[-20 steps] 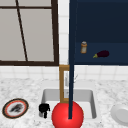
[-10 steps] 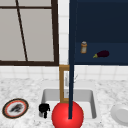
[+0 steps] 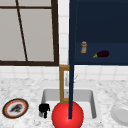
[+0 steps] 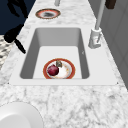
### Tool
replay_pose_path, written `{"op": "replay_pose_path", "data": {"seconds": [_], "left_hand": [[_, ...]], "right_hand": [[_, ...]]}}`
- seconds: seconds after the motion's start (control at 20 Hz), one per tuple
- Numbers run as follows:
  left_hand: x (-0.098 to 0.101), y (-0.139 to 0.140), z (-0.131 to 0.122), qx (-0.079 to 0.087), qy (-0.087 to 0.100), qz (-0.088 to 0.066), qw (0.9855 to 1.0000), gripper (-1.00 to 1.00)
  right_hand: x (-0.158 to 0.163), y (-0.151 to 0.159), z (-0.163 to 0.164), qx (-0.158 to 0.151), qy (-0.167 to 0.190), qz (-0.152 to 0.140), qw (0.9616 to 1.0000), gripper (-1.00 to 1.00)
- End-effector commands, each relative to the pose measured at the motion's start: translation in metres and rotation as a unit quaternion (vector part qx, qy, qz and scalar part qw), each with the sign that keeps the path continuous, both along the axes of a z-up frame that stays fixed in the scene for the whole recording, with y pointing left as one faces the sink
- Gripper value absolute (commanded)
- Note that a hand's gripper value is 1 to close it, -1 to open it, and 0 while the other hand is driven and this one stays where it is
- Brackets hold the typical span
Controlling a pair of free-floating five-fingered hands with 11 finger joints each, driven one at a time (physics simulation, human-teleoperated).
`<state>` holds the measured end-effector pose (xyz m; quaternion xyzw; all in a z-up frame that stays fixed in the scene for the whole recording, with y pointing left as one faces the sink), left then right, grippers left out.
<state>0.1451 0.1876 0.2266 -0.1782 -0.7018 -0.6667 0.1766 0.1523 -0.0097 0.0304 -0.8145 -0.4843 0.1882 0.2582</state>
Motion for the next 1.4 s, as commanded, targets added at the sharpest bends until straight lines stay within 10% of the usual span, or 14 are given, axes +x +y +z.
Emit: {"op": "replay_pose_path", "data": {"seconds": [0.0, 0.65, 1.35], "left_hand": [[0.0, 0.0, 0.0, 0.0, 0.0, 0.0, 1.0, 0.0], [0.0, 0.0, 0.0, 0.0, 0.0, 0.0, 1.0, 0.0], [0.0, 0.0, 0.0, 0.0, 0.0, 0.0, 1.0, 0.0]], "right_hand": [[0.0, 0.0, 0.0, 0.0, 0.008, 0.0, 1.0, -1.0], [0.023, -0.032, 0.033, -0.004, 0.103, -0.009, 0.9947, -1.0], [0.029, -0.05, 0.061, -0.01, 0.21, -0.025, 0.9772, -1.0]]}}
